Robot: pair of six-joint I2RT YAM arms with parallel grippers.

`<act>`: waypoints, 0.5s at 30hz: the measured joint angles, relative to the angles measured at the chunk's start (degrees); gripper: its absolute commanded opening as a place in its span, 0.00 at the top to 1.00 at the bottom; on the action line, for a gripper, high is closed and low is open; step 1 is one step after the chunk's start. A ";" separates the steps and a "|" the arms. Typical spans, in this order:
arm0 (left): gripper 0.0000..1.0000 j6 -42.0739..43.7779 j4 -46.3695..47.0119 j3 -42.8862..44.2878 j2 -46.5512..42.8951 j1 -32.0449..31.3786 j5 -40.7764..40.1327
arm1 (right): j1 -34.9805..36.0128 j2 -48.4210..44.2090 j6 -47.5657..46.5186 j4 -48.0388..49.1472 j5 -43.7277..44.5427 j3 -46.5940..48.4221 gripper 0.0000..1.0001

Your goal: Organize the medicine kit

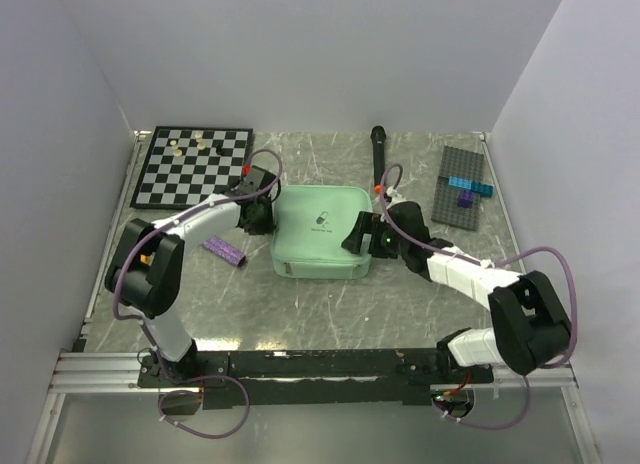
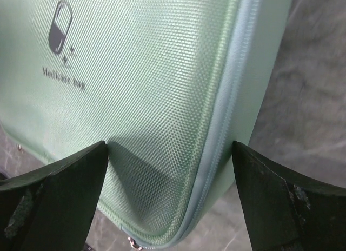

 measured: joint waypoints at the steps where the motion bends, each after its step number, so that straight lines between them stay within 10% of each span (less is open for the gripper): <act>1: 0.70 -0.74 0.39 0.46 0.24 0.22 -0.85 | 0.85 -0.83 0.42 -1.46 1.01 0.00 0.00; 15: 0.46 -10.27 10.05 -11.15 -25.14 6.43 -3.06 | 2.16 -14.47 -0.81 -12.76 2.75 0.37 0.00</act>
